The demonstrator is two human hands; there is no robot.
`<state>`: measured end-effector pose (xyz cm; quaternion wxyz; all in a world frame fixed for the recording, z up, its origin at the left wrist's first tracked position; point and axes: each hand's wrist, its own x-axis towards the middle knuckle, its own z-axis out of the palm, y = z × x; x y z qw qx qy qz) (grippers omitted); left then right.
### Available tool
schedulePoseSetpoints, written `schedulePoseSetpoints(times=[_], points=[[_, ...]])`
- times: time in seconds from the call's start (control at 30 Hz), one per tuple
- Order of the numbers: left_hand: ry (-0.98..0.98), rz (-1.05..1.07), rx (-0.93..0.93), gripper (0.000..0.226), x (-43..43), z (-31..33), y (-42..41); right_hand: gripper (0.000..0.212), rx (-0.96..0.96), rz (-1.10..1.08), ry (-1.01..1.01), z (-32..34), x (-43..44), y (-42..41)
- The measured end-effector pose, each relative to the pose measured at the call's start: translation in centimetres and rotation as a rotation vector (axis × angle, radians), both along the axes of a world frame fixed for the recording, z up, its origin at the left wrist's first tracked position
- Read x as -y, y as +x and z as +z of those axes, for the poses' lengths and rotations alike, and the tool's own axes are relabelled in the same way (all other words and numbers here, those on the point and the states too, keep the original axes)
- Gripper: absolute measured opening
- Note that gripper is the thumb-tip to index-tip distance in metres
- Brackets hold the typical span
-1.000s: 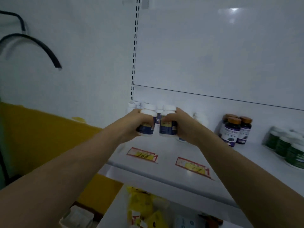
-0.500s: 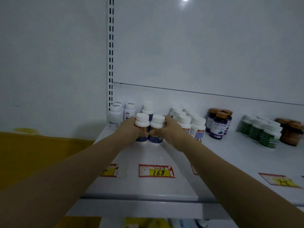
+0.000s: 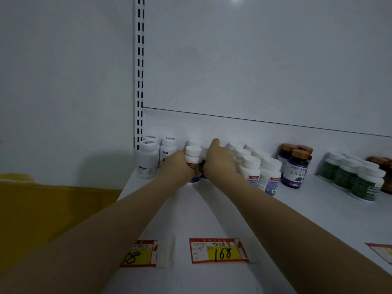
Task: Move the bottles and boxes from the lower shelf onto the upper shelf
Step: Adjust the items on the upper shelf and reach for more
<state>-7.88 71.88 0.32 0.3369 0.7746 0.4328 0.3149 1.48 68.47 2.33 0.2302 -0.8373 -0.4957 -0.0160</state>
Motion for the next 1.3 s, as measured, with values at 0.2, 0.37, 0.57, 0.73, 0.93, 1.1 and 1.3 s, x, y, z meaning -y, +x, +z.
schedulePoseSetpoints(times=[0.2, 0.37, 0.57, 0.73, 0.93, 1.1, 1.3], points=[[0.042, 0.015, -0.067, 0.019, -1.2, 0.1, 1.3, 0.043, 0.229, -0.014, -0.073, 0.9, -1.0, 0.4], [0.061, 0.026, -0.09, 0.015, -1.6, 0.0, 1.9, 0.035, 0.308, -0.031, -0.071, 1.2, -1.7, 0.7], [0.07, 0.035, -0.014, 0.022, -1.4, -0.4, 1.6, 0.043, 0.337, 0.066, -0.073, 1.2, -1.9, 1.3], [0.096, -0.005, -0.008, 0.032, -2.0, -1.0, 1.9, 0.049, 0.385, 0.104, -0.077, 0.9, -2.1, 1.7], [0.134, 0.028, -0.002, 0.032, -2.5, -1.7, 2.3, 0.046, 0.406, 0.14, -0.066, 1.0, -2.0, 2.4], [0.113, 0.028, 0.047, 0.033, -2.4, -2.0, 2.2, 0.045, 0.395, 0.178, -0.066, 1.0, -1.9, 3.0], [0.016, 0.094, -0.049, 0.043, -1.8, -2.7, 2.1, 0.045, 0.375, 0.191, -0.113, 1.5, -1.9, 3.2]])
